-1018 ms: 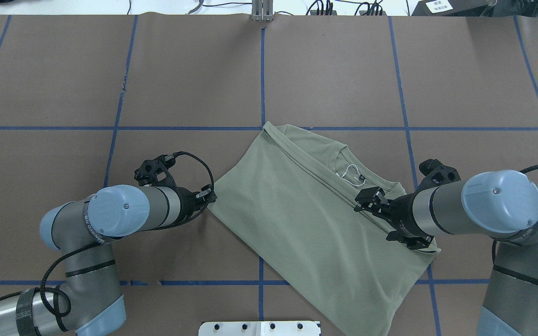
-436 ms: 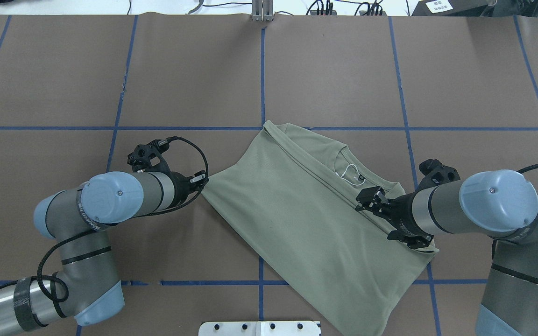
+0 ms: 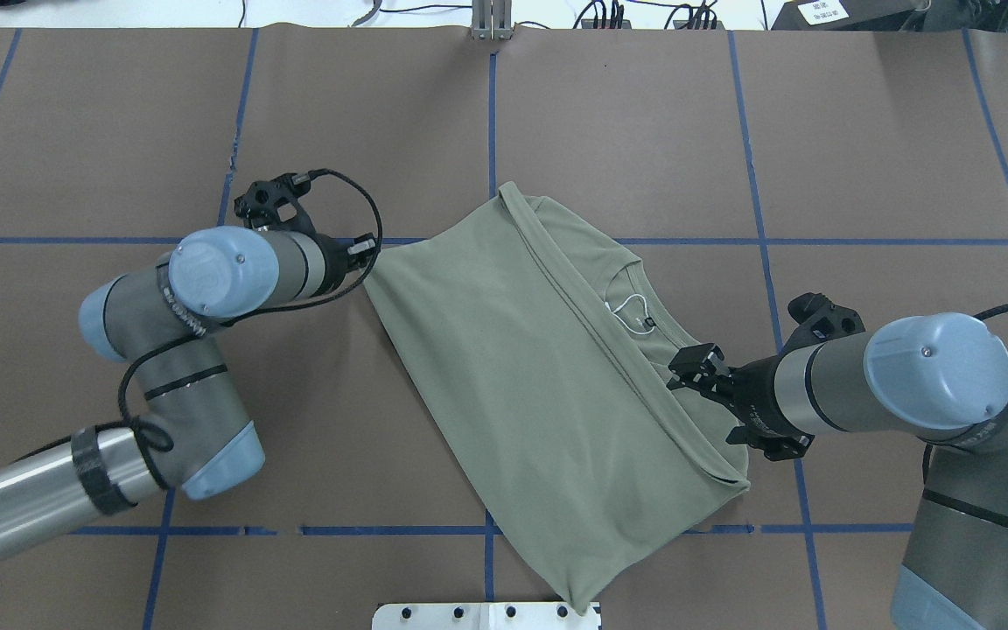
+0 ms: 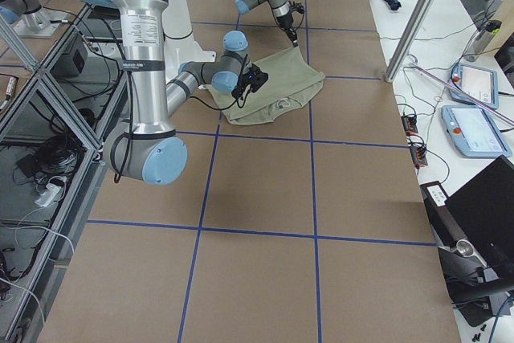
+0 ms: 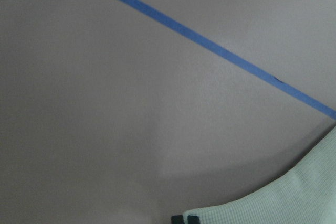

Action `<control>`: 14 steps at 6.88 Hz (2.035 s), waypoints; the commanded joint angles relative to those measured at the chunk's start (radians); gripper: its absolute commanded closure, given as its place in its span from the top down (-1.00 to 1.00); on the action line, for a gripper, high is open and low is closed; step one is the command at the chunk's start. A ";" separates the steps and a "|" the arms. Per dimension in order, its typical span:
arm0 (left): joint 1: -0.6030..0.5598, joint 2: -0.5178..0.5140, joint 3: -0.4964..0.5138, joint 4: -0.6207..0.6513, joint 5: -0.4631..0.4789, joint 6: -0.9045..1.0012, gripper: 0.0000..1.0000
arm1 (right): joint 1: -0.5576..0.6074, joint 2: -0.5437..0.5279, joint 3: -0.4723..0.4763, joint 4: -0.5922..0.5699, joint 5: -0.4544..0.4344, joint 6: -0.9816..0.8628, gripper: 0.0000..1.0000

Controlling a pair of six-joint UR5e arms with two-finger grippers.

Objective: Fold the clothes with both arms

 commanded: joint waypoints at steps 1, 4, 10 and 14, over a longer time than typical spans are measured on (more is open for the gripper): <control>-0.104 -0.168 0.259 -0.158 0.012 0.014 -1.00 | 0.055 0.045 0.005 0.000 -0.004 0.000 1.00; -0.169 -0.409 0.685 -0.406 0.011 0.015 -1.00 | 0.073 0.093 0.008 0.004 -0.028 0.005 1.00; -0.180 -0.080 0.199 -0.395 -0.173 0.045 -0.19 | -0.045 0.348 -0.128 -0.344 -0.055 -0.357 1.00; -0.174 -0.036 0.170 -0.398 -0.175 0.045 -0.18 | -0.062 0.580 -0.355 -0.625 0.082 -0.820 1.00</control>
